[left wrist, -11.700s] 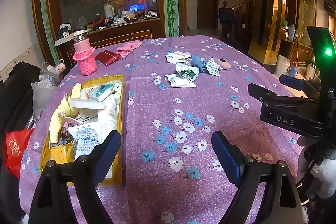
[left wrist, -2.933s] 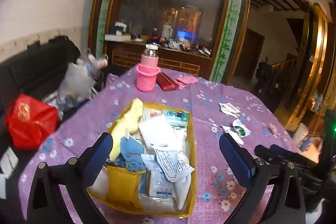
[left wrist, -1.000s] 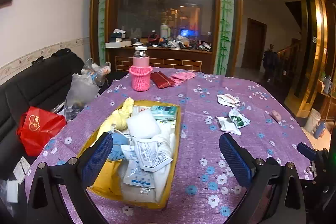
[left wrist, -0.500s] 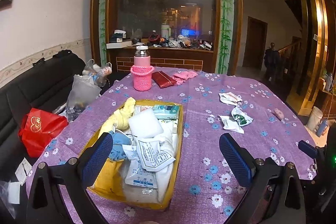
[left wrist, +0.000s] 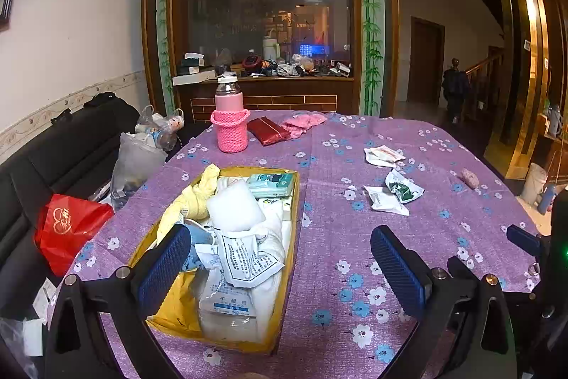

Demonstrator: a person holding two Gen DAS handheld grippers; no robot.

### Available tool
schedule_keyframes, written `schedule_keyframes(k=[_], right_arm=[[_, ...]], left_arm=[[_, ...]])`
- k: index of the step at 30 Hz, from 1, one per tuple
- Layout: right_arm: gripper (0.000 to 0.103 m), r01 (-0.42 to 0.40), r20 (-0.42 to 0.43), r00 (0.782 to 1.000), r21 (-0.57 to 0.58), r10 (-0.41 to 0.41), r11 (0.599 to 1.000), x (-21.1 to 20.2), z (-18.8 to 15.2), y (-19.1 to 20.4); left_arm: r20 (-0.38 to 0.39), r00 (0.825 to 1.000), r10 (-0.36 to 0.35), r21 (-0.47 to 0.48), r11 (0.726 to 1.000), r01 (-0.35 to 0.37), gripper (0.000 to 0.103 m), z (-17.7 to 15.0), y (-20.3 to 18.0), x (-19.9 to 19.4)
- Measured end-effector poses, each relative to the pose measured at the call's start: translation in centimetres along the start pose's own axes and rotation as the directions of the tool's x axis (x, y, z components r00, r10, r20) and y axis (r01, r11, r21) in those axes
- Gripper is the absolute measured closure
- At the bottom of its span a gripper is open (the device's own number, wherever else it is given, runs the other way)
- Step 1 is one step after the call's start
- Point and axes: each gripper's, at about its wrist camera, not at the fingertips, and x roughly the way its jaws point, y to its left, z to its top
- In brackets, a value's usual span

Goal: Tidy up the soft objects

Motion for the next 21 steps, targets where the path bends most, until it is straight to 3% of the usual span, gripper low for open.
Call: schedule_keyframes(k=[21], right_arm=[[0.013,0.001,-0.003,1.000,0.000,-0.001,1.000,-0.1,-0.3,0.0]], left_arm=[[-0.098,0.995,-0.026,-0.010,1.000,0.025,0.001,-0.6,-0.3,1.3]])
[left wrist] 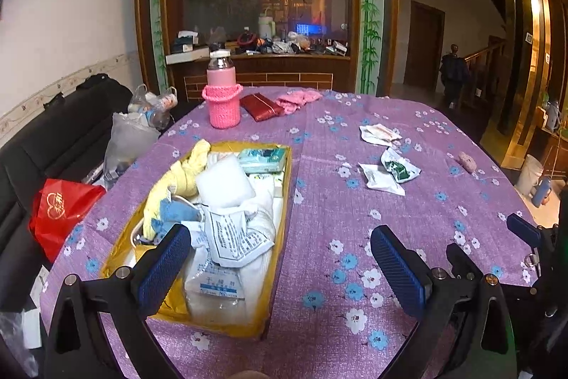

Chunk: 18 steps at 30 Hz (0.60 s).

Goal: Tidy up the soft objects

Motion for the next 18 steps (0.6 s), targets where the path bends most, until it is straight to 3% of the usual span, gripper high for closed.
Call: schedule_keyframes(k=[18], right_arm=[[0.013,0.006,-0.019,1.000,0.001,-0.006,1.000,0.9,-0.4,-1.2]], left_arm=[[-0.048,0.998,-0.041,0.043,0.998,0.043,0.001,-0.6,-1.9,0.7]])
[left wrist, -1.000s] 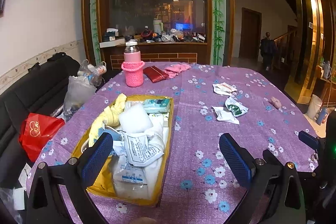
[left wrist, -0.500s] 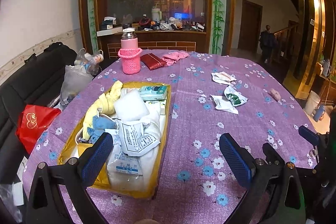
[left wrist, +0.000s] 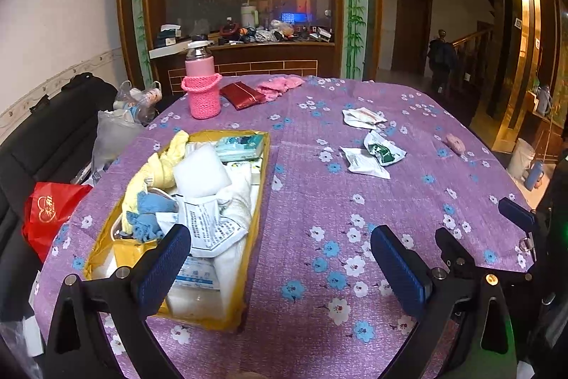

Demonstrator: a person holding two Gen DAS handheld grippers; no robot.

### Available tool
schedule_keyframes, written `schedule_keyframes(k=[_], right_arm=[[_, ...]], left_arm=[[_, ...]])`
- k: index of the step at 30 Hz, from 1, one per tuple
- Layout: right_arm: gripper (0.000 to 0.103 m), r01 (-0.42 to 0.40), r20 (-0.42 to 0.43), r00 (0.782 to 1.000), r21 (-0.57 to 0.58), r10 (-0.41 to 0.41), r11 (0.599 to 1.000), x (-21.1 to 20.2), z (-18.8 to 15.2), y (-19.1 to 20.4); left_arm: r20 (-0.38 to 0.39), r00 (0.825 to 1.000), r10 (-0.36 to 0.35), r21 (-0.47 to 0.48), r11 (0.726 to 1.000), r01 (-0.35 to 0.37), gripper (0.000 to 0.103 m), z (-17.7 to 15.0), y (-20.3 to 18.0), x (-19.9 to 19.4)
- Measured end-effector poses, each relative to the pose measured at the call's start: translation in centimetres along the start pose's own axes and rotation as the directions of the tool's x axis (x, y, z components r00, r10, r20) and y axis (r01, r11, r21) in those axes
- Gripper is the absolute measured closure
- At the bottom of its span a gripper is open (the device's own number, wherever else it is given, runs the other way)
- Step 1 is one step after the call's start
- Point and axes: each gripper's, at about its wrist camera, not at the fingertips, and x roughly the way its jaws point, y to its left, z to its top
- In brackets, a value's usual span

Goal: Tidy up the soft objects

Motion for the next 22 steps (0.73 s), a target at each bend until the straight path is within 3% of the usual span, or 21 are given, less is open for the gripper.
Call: schedule_keyframes(k=[8,16,22], right_arm=[[0.013,0.005,-0.019,1.000,0.004,-0.005,1.000,0.8,0.4,-1.7],[0.013,0.018,-0.051,0.999,0.086,-0.013,0.996,2.0,0.8,-5.5],[0.013,-0.072,-0.076,0.994,0.059,0.076,0.996,2.4,0.6,-3.4]], left_arm=[[-0.026,1.000,-0.007,0.036,0.999,0.008,0.001,0.5,-1.7,0.8],[-0.088,0.992,-0.094,0.049,0.994,0.098,0.001,1.3,-3.8,2.7],[-0.022,1.000,-0.012,0.052,0.999,0.014,0.001,1.2,-2.4,1.8]])
